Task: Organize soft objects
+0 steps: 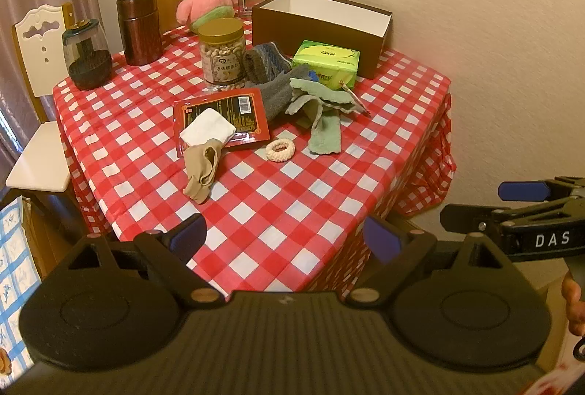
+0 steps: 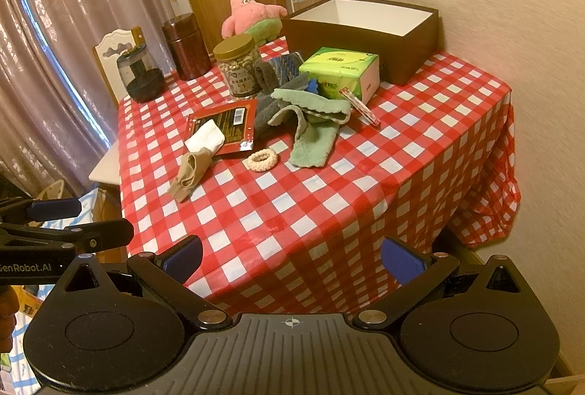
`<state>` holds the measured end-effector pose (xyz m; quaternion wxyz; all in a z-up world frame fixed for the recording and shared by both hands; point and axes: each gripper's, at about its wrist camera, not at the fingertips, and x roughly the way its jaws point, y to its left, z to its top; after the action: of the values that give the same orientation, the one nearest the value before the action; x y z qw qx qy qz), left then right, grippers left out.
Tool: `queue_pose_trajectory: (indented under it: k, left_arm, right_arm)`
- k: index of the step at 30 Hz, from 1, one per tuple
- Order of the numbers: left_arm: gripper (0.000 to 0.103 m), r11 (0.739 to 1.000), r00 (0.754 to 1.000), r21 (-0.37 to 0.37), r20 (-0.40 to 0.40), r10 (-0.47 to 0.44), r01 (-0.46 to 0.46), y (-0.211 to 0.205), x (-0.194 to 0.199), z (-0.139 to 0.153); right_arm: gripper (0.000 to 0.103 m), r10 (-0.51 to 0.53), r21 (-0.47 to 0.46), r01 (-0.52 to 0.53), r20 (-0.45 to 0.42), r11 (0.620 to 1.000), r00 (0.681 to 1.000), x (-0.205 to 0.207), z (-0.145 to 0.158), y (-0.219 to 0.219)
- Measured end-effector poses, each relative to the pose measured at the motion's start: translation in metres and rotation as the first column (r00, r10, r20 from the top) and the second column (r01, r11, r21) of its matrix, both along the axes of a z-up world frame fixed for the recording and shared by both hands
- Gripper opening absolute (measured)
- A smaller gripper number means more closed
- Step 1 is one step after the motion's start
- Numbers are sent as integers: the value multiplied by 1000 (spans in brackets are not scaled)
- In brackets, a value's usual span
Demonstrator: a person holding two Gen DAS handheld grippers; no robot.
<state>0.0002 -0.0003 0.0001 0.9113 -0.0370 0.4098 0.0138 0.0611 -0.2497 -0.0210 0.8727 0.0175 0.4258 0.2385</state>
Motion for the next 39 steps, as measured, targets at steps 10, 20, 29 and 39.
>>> queue_pose_trajectory:
  k: [10,20,29,39]
  left_arm:
    - [92,1000,1000,0,1,0,0,-1,7,-2]
    - [92,1000,1000,1,2,0,0,-2,6,-2]
    - [92,1000,1000,1,2,0,0,-2,6,-2]
    - [92,1000,1000,2,3,-1,1,-2,8,-3]
  right_arm:
    - [103,0,0,0,0,1000,1000,-1,1,1]
    - [103,0,1,0,2,1000,1000,-1,1,2]
    - [103,0,1,0,2,1000,1000,0,1,4]
    - [103,-1,3,1,3,1000,1000,4,-1,9]
